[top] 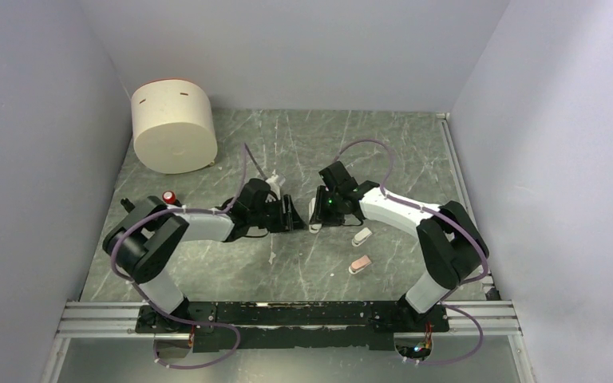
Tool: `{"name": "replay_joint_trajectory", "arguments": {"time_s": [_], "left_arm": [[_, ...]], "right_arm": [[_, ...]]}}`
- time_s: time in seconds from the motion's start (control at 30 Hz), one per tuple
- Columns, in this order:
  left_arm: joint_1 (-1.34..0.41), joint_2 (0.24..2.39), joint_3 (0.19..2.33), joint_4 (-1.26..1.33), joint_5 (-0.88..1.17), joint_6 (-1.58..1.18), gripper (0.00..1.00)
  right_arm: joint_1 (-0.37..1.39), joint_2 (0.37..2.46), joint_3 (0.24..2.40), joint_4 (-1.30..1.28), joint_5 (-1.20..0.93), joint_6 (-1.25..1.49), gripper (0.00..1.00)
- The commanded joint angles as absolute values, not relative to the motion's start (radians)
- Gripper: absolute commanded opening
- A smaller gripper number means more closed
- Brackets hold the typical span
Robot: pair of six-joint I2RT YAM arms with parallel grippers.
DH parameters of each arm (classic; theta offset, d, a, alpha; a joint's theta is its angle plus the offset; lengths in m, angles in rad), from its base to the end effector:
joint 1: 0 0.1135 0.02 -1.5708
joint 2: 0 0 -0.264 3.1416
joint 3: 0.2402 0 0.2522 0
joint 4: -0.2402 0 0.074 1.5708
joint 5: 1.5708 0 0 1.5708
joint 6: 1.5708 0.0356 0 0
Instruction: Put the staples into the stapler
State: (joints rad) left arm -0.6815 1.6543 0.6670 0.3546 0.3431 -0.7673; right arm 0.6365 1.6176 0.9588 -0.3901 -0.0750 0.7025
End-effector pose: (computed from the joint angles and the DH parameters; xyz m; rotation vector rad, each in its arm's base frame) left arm 0.2361 -0.2070 0.1416 0.1083 2.4216 -1.1242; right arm 0.2536 0.1908 0.1798 0.0627 2.7281 0.5325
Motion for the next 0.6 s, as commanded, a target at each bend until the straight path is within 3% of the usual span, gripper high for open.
{"name": "replay_joint_trajectory", "arguments": {"time_s": [0.0,0.13,0.3,0.57], "left_arm": [[-0.728,1.708,0.704,0.457,0.320,-0.768,0.55],[-0.743,1.751,0.703,0.492,0.319,-0.785,0.49],[-0.750,1.782,0.693,0.519,0.312,-0.802,0.34],[-0.753,1.772,0.673,0.553,0.272,-0.819,0.36]], "right_arm": [[0.624,1.585,0.951,-0.342,-0.134,0.713,0.13],[0.616,1.576,0.941,-0.335,-0.154,0.716,0.12],[0.610,1.575,0.931,-0.324,-0.188,0.715,0.11],[0.605,1.557,0.916,-0.317,-0.198,0.721,0.10]]}}
